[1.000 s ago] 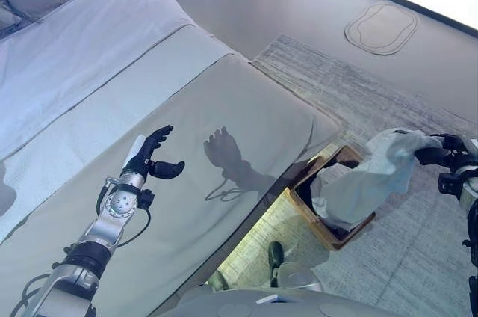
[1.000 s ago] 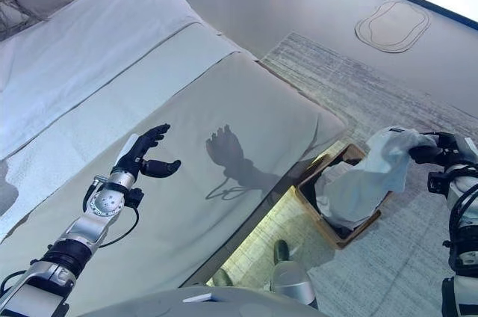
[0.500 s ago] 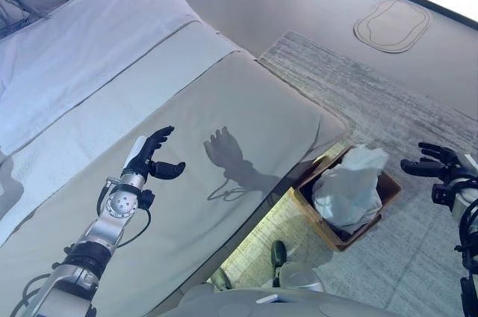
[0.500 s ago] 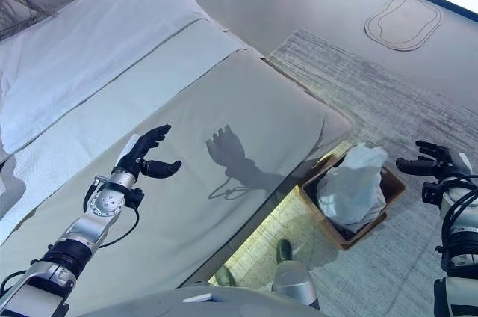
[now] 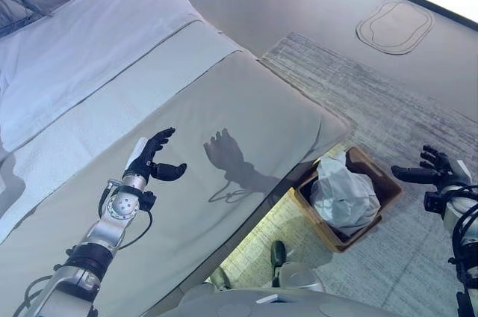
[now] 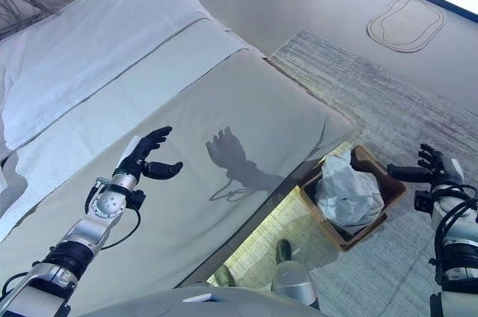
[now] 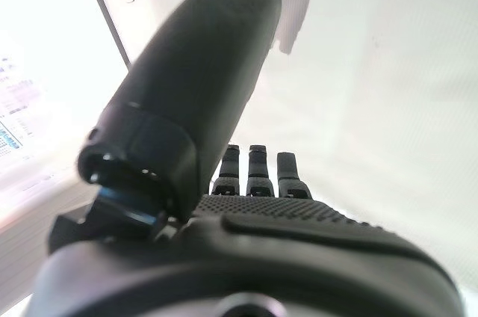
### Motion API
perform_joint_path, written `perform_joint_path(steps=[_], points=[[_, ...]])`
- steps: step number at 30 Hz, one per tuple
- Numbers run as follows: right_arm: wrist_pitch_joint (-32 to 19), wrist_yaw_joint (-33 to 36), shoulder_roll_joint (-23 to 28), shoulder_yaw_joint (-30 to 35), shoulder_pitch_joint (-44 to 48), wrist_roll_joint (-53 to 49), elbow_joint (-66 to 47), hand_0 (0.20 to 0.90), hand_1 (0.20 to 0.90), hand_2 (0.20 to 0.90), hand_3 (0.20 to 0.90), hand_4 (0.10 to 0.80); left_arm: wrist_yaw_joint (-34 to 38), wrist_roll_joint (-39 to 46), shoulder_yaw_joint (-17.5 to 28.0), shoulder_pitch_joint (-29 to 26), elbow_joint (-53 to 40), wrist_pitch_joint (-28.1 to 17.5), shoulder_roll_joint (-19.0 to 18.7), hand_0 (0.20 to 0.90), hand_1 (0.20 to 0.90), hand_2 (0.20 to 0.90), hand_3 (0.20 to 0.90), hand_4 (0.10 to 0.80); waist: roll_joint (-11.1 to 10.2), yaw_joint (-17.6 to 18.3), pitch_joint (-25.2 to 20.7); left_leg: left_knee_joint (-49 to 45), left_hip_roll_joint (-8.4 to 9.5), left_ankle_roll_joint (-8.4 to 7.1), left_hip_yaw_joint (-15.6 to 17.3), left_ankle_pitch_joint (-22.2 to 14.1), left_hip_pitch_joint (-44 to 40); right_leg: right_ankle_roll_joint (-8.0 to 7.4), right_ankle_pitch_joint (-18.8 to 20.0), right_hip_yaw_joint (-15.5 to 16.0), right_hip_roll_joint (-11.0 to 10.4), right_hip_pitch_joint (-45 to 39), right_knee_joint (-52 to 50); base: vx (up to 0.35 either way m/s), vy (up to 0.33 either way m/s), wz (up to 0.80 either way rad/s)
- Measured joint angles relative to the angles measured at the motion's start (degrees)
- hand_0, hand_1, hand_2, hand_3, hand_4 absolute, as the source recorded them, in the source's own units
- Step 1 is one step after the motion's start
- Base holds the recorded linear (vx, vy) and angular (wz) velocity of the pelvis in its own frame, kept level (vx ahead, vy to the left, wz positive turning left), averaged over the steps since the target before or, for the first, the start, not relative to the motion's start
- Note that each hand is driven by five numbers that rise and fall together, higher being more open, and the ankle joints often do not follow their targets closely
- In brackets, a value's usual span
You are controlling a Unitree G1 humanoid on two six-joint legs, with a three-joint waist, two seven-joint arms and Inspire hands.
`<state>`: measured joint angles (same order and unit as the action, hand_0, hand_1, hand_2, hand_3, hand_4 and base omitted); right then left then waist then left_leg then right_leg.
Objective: Pick up the clothes from the bed and place them into the basket
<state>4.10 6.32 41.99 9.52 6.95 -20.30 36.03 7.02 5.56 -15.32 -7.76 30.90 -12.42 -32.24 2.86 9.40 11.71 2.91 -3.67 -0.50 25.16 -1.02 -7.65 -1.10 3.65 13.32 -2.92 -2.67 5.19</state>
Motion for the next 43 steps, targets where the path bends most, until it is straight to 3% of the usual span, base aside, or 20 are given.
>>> perform_joint_path(steps=[11,17,25,33,43], points=[[-4.4,5.9,-12.4,-2.5,-5.4,8.9,-13.9,0.900,0.900,0.900,0.900,0.800,0.8,-1.0,2.2,5.1,0.0,-0.1,7.4,0.900,0.900,0.900,0.900,0.800,0.2,-0.4,0.7,2.1,-0.09,-0.73,-0.6,0.9,-2.0,-0.13,-0.1,0.8,0.4,-1.5,0.0,0.059,0.060,0.04],[-8.2,5.9,-13.1,-11.0,-8.5,23.7,-17.2,0.900,0.900,0.900,0.900,0.800,0.0,-1.0,4.1,7.9,-0.2,-0.1,9.4,0.900,0.900,0.900,0.900,0.800,0.2,-2.1,0.7,2.1,-0.17,-0.83,-3.1,1.3,-2.1,-0.42,-0.3,3.1,0.3,-3.0,0.0,0.062,0.054,0.20],[-11.3,6.3,-13.5,-17.4,-8.8,33.0,-20.2,0.900,0.900,0.900,0.900,0.800,-1.2,-0.8,6.7,11.0,-0.7,0.0,11.6,0.900,0.900,0.900,0.900,0.800,0.2,-6.8,0.7,2.1,0.16,-0.90,-7.5,2.3,-1.6,-1.35,-1.0,6.9,-0.4,-4.6,0.0,0.046,0.071,0.29],[-11.7,7.4,-13.4,-18.8,-8.4,39.7,-20.9,0.900,0.900,0.900,0.900,0.800,-3.9,0.1,6.6,11.9,-0.8,3.8,12.0,0.900,0.900,0.900,0.900,0.800,0.3,-10.0,0.6,2.1,1.18,-0.52,-11.5,3.2,-0.1,-1.71,-1.3,10.6,-1.4,-5.2,0.0,0.002,0.048,0.27],[-11.2,7.6,-13.4,-19.8,-8.4,46.2,-22.1,0.900,0.900,0.900,0.900,0.800,-4.6,0.6,6.7,14.0,-1.1,4.7,13.6,0.900,0.900,0.900,0.900,0.800,0.2,-13.1,0.6,2.1,1.49,-0.62,-14.1,3.8,0.4,-1.75,-1.3,12.7,-1.5,-5.9,0.0,0.000,-0.002,0.13]])
